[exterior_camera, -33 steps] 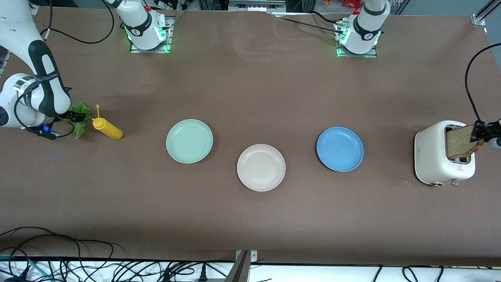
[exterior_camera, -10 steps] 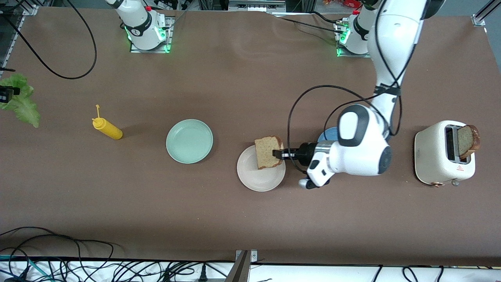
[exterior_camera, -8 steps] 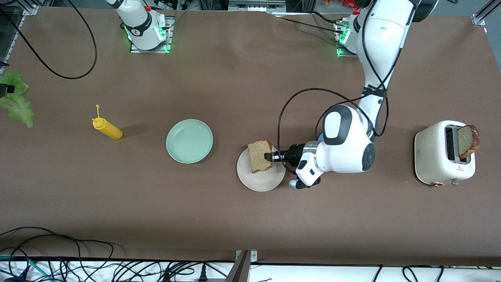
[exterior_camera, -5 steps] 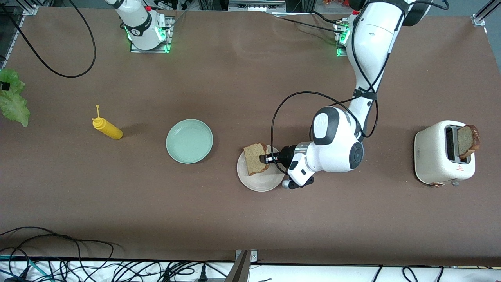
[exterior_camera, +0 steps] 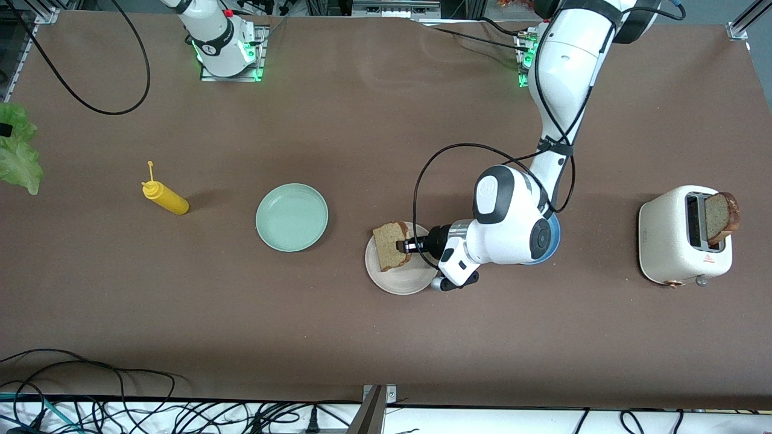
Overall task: Make sandwich on beige plate with both arms
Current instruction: 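Lower the bread onto the beige plate and open the left gripper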
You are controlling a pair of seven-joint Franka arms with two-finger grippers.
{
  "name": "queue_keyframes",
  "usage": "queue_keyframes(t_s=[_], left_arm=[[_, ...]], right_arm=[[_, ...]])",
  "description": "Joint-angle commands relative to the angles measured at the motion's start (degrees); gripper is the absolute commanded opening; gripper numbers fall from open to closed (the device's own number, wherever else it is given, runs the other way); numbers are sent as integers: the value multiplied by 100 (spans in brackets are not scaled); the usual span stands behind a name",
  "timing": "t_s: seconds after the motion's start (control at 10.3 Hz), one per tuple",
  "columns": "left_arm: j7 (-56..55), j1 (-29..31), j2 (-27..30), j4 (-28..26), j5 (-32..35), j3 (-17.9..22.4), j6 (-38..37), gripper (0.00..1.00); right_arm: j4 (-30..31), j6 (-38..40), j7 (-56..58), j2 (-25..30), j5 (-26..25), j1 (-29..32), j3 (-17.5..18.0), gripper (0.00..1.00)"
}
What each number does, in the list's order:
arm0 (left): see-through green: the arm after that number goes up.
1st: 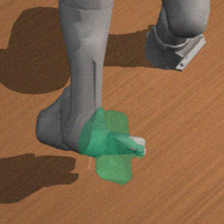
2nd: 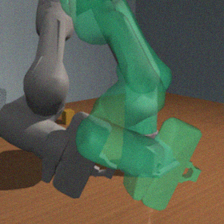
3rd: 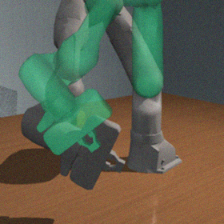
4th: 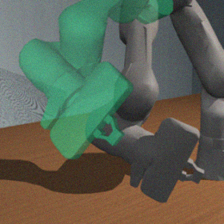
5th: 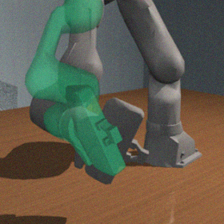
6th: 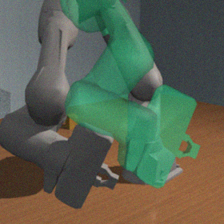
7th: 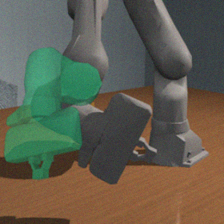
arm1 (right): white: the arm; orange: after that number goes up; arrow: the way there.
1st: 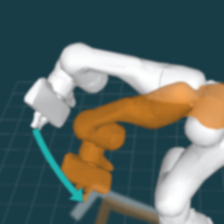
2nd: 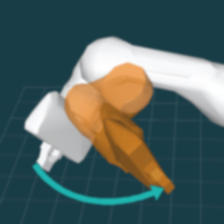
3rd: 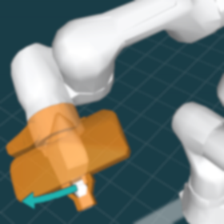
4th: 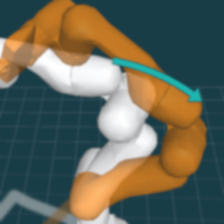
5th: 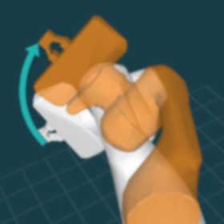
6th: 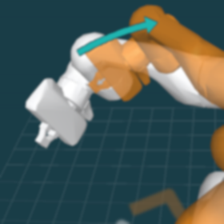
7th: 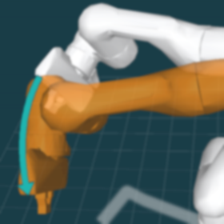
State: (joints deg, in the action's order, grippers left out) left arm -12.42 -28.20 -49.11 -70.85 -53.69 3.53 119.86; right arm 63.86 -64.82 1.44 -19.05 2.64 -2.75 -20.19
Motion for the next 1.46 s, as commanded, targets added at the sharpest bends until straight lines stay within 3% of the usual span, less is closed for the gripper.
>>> queue_keyframes(t_s=[0.0,0.49,0.58,0.68,0.78,0.97,1.36], left_arm=[[-76,-159,-151,186,-229,87,265,0],[-24,-150,-239,125,-203,95,327,0],[-23,-150,-248,107,-168,95,327,19],[-23,-142,-248,107,-168,95,327,50],[-6,-133,-239,107,-159,104,318,99],[-23,-115,-230,72,-150,139,292,100],[-50,121,-160,37,754,148,-67,100]], right_arm=[[39,-179,-82,-37,132,12,-2,0],[258,-400,-74,-64,184,3,-2,0],[267,-400,-74,-72,176,3,-2,0],[293,-409,-74,-64,184,3,-2,0],[294,-418,-74,-64,176,3,-2,0],[294,-418,-82,-64,184,3,-2,0],[294,-409,-82,-55,184,-15,7,0]])
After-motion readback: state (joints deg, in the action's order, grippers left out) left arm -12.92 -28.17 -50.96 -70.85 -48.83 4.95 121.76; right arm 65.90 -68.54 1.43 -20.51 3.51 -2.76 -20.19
